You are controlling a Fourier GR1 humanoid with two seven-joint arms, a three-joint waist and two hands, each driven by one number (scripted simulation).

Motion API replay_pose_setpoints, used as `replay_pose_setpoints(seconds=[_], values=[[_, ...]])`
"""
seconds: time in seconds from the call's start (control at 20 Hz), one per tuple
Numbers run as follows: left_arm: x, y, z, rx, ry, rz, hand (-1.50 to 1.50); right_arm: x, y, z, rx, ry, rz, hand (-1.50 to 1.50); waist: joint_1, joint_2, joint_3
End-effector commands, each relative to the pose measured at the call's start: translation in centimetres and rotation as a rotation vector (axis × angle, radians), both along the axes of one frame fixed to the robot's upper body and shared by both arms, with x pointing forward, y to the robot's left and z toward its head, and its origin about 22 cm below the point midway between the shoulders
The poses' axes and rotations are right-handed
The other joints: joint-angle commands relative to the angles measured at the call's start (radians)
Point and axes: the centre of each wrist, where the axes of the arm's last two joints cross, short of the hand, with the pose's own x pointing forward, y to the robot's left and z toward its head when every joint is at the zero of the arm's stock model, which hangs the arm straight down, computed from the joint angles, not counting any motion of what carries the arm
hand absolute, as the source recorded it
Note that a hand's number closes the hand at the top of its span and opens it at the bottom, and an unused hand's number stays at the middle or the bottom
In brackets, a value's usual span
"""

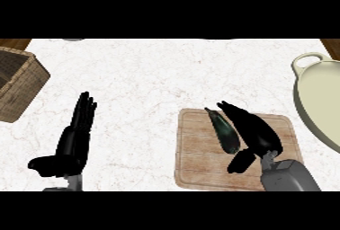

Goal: Pick the eggplant from the cutting board and place it in the pot

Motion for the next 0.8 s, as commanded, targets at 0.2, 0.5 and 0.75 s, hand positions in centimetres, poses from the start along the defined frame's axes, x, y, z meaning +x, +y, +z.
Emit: replay_pose_setpoints(seconds=[0.2, 0.5, 0.75], values=[[0.3, -0.5, 0.0, 0.006, 0.013, -0.015, 0.0, 1.6, 0.6, -3.7, -0.007, -0.008, 0.056, 1.5, 0.003, 0.001, 0.0], [1.0, 0.7, 0.4, 0.023, -0.006, -0.005, 0.0, 0.8, 2.7, -1.6, -0.005, -0.225, 0.037, 1.5, 0.0, 0.0, 0.0], [0.3, 2.2, 0.1, -0.006, 0.006, -0.001, 0.0, 1.2, 1.7, -0.7, -0.006, -0.232, 0.05, 1.5, 0.0, 0.0, 0.0]])
